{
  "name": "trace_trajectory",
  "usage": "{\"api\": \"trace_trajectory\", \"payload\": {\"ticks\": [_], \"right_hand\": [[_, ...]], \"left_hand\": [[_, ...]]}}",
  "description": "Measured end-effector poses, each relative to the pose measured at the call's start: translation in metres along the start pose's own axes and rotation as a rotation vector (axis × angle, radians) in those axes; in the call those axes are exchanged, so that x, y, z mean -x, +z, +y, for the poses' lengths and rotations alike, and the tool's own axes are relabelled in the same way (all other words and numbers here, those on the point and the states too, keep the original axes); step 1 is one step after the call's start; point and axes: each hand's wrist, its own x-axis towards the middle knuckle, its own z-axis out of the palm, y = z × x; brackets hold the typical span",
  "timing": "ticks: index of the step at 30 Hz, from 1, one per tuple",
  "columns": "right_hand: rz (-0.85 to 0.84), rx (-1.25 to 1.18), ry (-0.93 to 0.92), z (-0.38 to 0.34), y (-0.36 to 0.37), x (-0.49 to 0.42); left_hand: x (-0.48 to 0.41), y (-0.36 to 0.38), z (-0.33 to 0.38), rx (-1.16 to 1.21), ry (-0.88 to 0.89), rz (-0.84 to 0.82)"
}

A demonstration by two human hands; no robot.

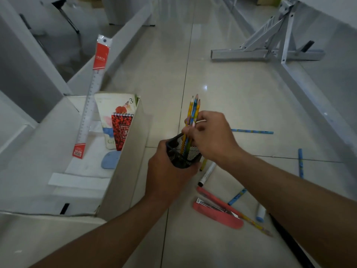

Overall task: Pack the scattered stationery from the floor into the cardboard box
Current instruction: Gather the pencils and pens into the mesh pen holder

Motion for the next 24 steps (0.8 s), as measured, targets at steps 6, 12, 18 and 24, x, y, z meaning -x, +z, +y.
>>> {"api": "trace_trajectory", "payload": {"ticks": [6, 12, 18, 24], "right_hand": [[0.0, -0.001, 0.027, 0.008, 0.01, 0.005], [0.026, 0.057, 0.016, 0.003, 0.009, 0.001], [0.082, 0.043, -0.042, -0.004, 0.003, -0.002], [0.196, -0.016, -0.024, -0.006, -0.022, -0.026]], "left_hand": [[-0.002, 0.001, 0.0, -0.009, 0.001, -0.005], [-0.003, 0.002, -0.003, -0.028, 0.022, -0.004], [-0.003, 0.001, -0.005, -0.021, 0.028, -0.002], [-0.002, 0.001, -0.004, -0.02, 0.024, 0.004]]}}
